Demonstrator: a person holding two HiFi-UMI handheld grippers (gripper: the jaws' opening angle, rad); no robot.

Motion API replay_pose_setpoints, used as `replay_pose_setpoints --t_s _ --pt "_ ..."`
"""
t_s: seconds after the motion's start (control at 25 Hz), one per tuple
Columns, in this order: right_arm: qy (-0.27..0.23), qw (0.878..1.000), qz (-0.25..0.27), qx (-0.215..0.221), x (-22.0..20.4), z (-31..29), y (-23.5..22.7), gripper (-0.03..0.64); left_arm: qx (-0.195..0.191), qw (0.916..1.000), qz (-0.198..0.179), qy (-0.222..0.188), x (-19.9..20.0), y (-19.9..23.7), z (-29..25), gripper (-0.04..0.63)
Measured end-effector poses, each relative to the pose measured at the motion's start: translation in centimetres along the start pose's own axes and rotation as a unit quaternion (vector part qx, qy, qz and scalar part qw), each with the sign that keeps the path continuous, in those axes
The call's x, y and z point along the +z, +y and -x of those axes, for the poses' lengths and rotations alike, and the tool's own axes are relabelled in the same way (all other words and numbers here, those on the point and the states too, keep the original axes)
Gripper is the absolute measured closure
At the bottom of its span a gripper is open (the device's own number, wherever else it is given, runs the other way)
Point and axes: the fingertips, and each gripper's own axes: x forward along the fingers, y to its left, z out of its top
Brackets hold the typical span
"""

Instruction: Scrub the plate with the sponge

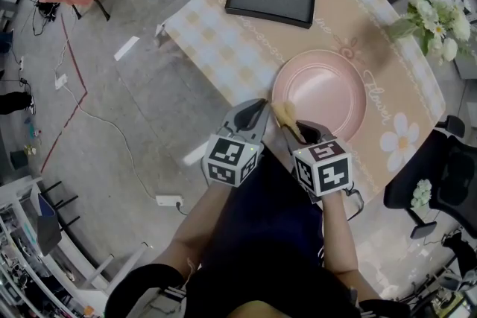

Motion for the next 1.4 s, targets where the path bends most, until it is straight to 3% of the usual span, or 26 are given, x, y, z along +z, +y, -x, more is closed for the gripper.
replay_pose_setpoints --t_s 0.8,1.4 --pt "0.008 1.0 0.012 -0.026 -0.8 0.4 -1.8 0.54 -0.004 1.0 -0.003 0.001 0.1 -0.4 -0.4 0.571" --pt "0.002 0.999 -0.006 -0.042 -1.0 1.3 -3.7 0.54 -0.011 0.9999 -0.005 0.001 0.3 -1.3 -0.9 0.571"
